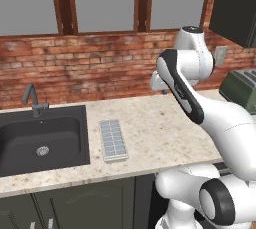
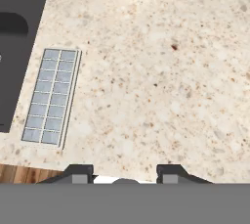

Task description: The ice cube tray has been filled with water. Take the tray and place it in the freezer to make ice. Close the freezer door after placing the tray.

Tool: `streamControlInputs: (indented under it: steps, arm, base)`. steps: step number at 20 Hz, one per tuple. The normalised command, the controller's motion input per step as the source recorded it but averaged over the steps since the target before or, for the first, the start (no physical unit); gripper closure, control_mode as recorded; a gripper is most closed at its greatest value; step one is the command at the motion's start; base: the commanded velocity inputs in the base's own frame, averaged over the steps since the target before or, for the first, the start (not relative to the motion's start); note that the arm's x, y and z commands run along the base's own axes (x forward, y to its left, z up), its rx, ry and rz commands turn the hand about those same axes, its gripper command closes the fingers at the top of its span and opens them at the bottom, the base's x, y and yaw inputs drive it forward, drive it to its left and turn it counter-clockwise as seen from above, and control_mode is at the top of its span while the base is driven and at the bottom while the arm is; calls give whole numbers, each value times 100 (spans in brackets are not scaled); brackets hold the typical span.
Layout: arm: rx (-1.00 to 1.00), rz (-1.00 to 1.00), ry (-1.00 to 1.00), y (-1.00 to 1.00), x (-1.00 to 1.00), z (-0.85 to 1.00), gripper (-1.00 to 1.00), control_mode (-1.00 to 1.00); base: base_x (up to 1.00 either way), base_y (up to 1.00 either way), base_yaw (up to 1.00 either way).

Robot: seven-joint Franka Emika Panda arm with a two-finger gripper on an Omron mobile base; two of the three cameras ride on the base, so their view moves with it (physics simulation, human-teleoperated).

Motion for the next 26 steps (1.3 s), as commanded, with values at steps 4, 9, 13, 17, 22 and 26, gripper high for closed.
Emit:
streamControlInputs:
  steps: [4, 9, 13, 17, 22, 26]
  arm:
    - [0, 0, 0, 0, -22, -14, -100, -100]
    - [0, 0, 0, 2, -38, -29, -100, -100]
    - [0, -2, -3, 23, -8, -43, -100, -100]
    - [0, -10, -1, 21, 0, -32, -100, -100]
    - [1, -4, 0, -2, -5, -2, -100, -100]
    - [0, 0, 0, -3, 0, -1, -100, -100]
  base:
    - [0, 0, 0]
    - [0, 0, 0]
    - [0, 0, 0]
    - [0, 0, 0]
    - [0, 0, 0]
    - [0, 0, 0]
